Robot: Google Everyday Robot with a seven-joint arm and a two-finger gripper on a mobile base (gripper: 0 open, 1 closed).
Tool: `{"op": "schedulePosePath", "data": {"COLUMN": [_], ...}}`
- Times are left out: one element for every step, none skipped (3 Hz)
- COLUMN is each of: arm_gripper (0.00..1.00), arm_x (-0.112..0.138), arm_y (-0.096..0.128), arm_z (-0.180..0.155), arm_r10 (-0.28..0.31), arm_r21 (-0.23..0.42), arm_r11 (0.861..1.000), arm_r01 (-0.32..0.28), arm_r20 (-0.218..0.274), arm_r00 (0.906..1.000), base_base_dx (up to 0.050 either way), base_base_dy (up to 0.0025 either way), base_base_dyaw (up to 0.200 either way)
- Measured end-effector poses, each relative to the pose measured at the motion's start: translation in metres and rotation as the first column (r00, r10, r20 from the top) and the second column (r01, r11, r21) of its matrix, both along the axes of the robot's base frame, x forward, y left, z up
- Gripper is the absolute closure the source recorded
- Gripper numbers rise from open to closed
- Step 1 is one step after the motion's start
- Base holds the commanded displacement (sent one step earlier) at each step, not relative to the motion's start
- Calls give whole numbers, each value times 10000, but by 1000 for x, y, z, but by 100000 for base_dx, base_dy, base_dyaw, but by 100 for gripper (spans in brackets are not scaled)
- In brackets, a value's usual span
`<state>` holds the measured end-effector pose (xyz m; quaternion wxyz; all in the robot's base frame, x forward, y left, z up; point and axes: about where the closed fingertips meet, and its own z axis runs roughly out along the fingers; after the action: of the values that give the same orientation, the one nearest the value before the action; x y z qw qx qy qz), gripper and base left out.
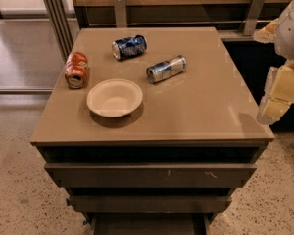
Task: Place redbull can into bottom drawer
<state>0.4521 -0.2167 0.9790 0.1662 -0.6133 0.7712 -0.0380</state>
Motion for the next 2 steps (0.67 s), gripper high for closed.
{"op": "schedulePosePath", "data": {"arm_gripper": [0,0], "arm_x": [41,90], "arm_y": [1,11], "arm_z": [5,13], "arm_r10": [882,1917], "arm_r21": [-50,200], "arm_r11": [9961,9805], "arm_r01": [-881,-1952], "arm_r20": [385,1159], "arm_r00": [9954,9746], "base_base_dx": [0,0], "base_base_dy": [0,0], "base_base_dyaw": [0,0]}}
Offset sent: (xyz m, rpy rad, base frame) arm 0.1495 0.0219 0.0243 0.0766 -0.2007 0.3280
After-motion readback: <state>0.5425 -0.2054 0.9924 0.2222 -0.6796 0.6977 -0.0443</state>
